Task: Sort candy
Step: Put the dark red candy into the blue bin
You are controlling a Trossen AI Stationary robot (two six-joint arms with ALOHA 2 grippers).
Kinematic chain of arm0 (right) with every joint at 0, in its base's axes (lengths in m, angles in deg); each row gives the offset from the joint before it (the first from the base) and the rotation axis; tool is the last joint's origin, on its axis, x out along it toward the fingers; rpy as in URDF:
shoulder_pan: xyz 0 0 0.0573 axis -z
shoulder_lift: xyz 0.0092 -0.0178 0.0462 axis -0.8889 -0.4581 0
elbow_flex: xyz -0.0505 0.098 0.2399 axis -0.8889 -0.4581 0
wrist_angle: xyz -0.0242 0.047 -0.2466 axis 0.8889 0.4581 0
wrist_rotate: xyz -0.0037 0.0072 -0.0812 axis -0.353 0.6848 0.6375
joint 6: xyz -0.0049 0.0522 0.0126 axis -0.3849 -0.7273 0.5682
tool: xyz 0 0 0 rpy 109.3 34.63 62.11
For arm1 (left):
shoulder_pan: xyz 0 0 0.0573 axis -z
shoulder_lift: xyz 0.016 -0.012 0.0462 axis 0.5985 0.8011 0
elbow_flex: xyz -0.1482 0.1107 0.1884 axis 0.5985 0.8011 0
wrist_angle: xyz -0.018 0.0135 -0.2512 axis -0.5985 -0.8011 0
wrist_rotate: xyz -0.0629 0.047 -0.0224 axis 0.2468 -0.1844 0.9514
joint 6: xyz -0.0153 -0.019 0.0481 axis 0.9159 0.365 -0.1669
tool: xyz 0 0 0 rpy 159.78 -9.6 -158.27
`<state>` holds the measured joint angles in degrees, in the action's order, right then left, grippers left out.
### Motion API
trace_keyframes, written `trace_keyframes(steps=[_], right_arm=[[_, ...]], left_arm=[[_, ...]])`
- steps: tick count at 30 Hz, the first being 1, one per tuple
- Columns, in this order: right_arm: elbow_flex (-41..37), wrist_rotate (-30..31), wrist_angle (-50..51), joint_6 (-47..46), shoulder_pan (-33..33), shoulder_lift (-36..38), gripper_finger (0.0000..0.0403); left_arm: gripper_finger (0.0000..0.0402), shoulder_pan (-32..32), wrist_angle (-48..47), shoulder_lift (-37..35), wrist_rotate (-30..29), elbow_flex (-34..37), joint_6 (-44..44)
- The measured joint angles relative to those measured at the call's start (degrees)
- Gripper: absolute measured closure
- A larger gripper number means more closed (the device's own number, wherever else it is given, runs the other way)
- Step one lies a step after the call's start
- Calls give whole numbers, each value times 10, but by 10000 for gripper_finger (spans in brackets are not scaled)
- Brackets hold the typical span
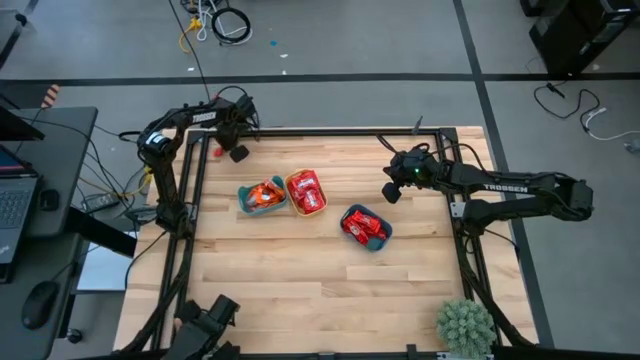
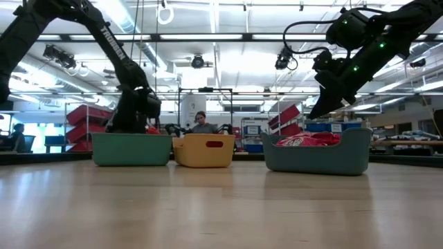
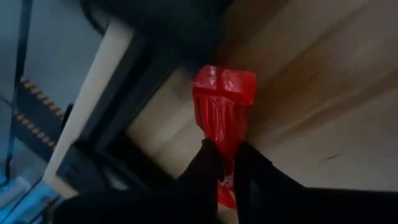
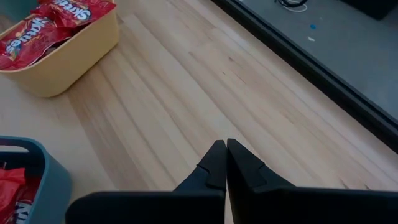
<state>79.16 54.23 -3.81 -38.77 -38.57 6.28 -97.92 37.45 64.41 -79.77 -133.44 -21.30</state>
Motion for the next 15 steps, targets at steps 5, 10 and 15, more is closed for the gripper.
trace_keyframes(steps=[5, 10, 15], right_arm=[[0, 1, 2, 8, 0, 0, 403], [0, 5, 19, -10, -3, 1, 403], [0, 6, 53, -24, -18, 1, 403]], left_arm=[[376, 23, -24, -14, 25, -46, -3], [391, 74, -17, -50, 66, -90, -17], [391, 158, 12, -104, 102, -118, -61]])
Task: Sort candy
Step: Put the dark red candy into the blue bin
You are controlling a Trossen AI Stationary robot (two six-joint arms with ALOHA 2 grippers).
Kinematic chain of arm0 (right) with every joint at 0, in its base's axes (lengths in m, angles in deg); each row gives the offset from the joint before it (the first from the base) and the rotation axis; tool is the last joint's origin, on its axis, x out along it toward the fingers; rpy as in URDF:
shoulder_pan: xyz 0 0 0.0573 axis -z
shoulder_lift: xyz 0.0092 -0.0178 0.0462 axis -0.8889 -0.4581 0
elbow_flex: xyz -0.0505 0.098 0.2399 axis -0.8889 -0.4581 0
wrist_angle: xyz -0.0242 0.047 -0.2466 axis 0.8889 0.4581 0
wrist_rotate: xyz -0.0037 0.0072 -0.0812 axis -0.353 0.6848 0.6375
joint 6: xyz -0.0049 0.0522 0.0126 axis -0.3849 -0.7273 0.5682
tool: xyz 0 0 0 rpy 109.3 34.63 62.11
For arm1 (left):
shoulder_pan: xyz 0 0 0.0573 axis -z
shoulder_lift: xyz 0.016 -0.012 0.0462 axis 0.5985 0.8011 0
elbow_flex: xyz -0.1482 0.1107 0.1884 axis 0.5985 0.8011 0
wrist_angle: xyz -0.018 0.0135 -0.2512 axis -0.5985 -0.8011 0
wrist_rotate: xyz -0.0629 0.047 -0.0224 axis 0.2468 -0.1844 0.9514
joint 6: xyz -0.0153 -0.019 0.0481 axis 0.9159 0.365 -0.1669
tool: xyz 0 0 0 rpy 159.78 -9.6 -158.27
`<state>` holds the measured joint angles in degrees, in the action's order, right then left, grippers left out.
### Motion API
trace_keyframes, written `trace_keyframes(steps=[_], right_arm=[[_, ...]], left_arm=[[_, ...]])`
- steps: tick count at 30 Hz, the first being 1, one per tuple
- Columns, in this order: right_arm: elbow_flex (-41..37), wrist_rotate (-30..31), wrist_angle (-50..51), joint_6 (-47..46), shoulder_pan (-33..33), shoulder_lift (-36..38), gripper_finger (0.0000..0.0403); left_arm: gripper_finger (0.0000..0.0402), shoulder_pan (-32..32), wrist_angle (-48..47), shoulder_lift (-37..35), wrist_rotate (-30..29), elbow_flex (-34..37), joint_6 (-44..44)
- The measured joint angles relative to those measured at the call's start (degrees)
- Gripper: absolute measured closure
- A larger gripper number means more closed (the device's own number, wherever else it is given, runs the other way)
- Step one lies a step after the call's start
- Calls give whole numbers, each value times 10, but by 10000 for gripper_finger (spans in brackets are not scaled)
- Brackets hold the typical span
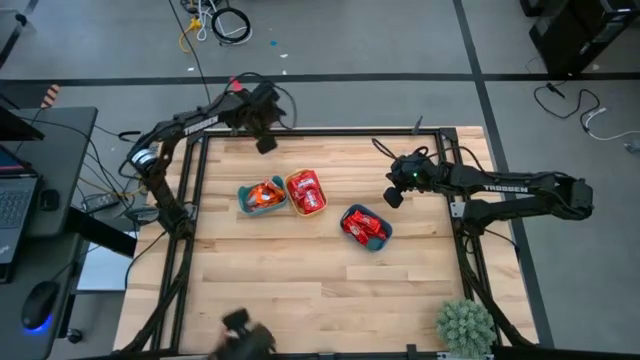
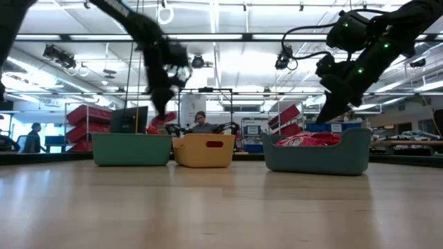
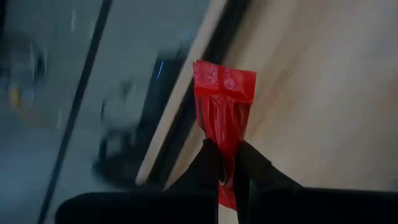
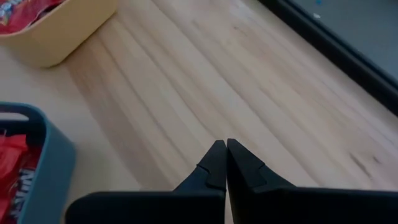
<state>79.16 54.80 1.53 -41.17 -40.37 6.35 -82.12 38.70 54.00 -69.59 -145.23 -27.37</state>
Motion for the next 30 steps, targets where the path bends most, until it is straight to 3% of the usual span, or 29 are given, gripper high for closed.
trace_keyframes(steps=[6, 10, 15, 18, 24, 30], right_arm=[[0, 14, 11, -8, -6, 0, 403], [0, 16, 11, -8, -6, 0, 403], [0, 17, 10, -8, -5, 0, 403], [0, 17, 7, -7, -3, 0, 403], [0, 17, 0, -7, 3, 0, 403], [0, 17, -7, -7, 6, 0, 403]], left_arm=[[391, 137, 70, -41, 86, -4, -32], [391, 216, 122, -38, 110, -4, -48], [391, 296, 198, -25, 198, -3, -74], [391, 331, 227, -23, 241, -2, -108], [388, 375, 303, 1, 256, -3, -134], [386, 384, 381, 71, 274, -3, -135]])
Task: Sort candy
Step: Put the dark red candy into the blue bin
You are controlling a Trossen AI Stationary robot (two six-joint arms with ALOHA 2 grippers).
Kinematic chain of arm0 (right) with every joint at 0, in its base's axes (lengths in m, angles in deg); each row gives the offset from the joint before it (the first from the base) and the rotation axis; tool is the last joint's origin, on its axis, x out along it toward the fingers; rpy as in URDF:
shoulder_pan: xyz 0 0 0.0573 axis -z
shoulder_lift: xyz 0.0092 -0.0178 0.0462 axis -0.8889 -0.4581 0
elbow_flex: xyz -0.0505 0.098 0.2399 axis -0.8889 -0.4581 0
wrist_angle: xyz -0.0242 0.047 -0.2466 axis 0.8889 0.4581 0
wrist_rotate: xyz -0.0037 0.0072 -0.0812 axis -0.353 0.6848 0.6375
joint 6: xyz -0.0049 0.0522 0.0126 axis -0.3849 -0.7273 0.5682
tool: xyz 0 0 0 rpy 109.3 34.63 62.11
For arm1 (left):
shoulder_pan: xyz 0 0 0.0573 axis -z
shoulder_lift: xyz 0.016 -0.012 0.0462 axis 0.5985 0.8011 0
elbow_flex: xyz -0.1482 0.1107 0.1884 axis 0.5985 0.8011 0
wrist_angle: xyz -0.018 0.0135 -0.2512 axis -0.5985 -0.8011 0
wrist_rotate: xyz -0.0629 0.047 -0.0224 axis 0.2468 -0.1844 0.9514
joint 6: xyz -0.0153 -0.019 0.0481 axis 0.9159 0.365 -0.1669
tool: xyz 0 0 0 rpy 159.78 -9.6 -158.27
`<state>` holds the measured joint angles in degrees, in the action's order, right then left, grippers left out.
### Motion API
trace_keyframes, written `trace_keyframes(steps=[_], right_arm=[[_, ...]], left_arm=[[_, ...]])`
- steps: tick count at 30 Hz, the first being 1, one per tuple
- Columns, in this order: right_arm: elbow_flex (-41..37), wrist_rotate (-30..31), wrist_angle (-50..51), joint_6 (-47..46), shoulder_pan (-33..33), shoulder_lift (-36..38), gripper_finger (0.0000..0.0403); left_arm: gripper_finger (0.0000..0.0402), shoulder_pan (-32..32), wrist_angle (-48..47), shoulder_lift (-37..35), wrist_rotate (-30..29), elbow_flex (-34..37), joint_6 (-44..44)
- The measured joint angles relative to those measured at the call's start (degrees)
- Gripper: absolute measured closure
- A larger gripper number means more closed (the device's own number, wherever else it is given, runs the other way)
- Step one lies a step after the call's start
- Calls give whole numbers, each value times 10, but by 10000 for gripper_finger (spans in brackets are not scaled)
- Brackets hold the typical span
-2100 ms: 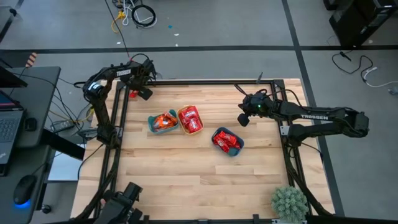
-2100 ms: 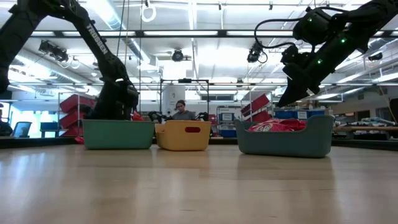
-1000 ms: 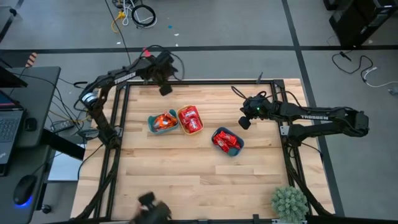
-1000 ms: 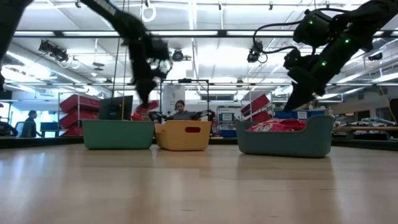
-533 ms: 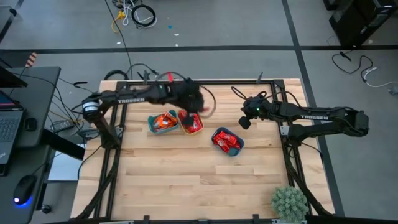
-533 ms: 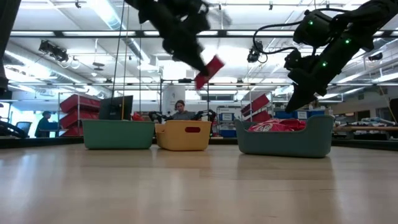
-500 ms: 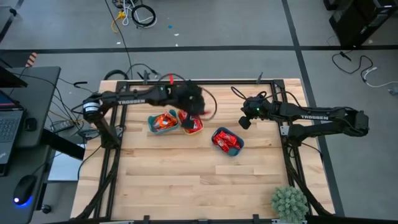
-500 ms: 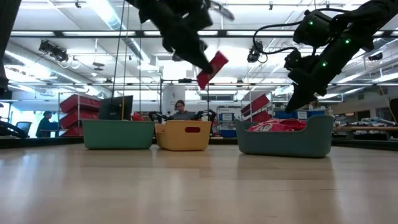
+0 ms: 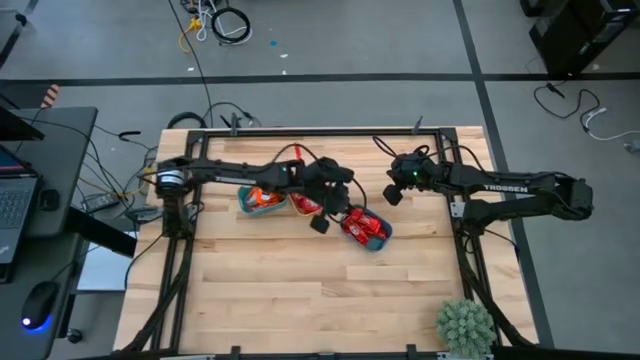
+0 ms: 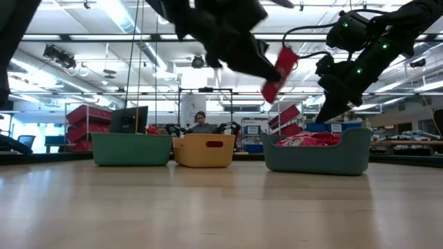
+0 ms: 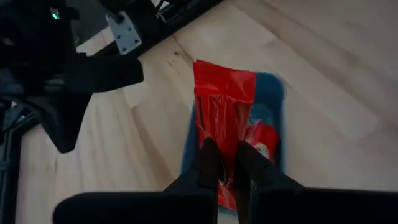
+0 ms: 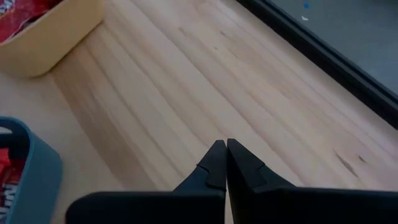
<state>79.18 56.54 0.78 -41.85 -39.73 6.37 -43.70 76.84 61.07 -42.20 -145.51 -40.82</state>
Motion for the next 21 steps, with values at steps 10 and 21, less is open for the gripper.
trace_keyframes(steps=[10, 21], right_arm=[[0, 0, -3, 2, 2, 0, 403], [0, 0, -7, 4, 2, 0, 403]], left_arm=[[381, 5, 40, 75, 9, -12, 18], [300, 16, 52, 82, -25, -16, 14]])
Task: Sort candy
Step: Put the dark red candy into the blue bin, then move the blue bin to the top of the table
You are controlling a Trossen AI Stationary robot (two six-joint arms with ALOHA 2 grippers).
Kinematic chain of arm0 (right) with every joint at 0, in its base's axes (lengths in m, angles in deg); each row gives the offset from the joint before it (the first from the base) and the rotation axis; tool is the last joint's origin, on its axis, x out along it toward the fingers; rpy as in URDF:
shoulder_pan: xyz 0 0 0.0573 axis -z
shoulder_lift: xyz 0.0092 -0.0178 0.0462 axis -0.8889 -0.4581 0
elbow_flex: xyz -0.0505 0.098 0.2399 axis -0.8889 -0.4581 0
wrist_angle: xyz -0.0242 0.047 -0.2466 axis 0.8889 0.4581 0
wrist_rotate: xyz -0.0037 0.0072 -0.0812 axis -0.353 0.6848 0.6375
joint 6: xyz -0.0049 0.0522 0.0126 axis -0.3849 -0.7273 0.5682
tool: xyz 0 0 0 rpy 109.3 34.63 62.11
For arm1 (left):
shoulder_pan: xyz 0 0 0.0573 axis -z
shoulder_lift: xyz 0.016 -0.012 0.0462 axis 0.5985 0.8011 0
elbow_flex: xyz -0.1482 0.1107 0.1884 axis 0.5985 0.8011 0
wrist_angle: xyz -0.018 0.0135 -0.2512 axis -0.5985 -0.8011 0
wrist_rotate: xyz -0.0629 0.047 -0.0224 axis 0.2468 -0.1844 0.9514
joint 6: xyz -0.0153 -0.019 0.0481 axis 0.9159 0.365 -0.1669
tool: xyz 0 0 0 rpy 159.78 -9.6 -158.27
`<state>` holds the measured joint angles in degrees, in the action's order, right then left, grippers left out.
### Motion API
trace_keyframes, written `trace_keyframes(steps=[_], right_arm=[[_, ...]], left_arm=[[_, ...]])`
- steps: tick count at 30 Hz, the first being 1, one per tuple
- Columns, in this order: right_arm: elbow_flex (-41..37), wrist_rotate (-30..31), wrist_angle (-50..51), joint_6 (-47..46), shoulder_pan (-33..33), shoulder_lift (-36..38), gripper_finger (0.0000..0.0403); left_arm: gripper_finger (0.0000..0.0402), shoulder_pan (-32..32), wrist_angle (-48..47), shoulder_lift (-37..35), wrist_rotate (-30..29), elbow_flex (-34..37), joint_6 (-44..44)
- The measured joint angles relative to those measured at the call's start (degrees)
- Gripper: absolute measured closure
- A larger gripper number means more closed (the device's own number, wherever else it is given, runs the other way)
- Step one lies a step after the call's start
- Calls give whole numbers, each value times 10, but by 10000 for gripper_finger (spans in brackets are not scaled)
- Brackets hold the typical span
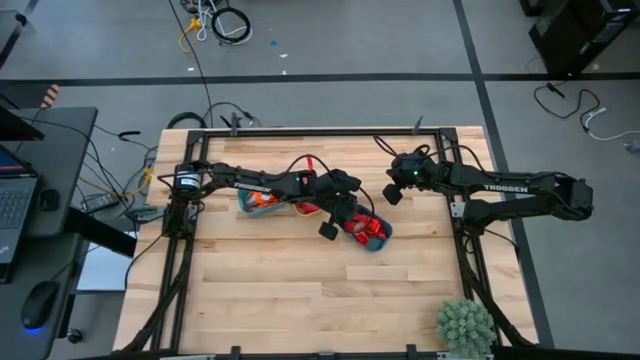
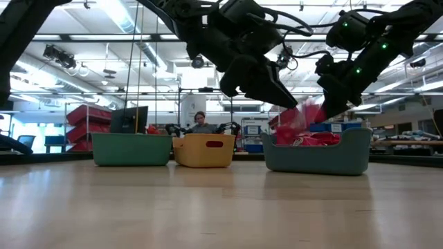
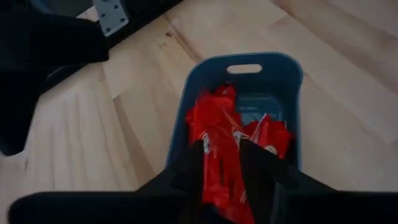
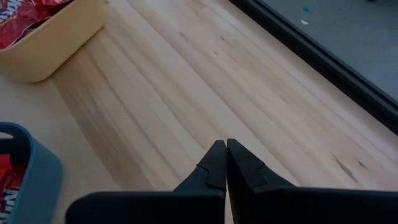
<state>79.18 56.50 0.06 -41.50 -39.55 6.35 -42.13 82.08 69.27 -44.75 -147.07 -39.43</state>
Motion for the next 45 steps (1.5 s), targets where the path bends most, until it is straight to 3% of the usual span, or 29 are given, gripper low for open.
trace_keyframes(steps=[6, 10, 13, 16, 18, 26, 36, 40, 45], right_arm=[[0, 0, -2, 5, 0, 0, 403], [0, -3, -12, 12, 0, 0, 403], [0, -11, -12, 12, 0, 0, 403], [0, -42, -17, 12, -2, 0, 403], [0, -73, -26, 10, -11, 0, 403], [0, -220, -94, -1, -108, 0, 403], [0, -225, -141, -40, -230, -14, 403], [13, -221, -154, -59, -254, -71, 403], [56, -213, -140, -66, -263, -150, 403]], left_arm=[[260, 0, -1, -1, -27, 0, 1], [260, 0, -41, -1, -92, -23, -3], [298, -4, -50, -15, -101, -21, -3], [371, -23, -48, -36, -85, -2, 5], [390, -42, -41, -51, -80, 18, 28], [398, -90, 119, -180, -71, 188, 114], [399, -106, 355, -417, -78, 446, 206], [399, -107, 399, -488, -78, 507, 251], [399, -112, 427, -534, -37, 547, 287]])
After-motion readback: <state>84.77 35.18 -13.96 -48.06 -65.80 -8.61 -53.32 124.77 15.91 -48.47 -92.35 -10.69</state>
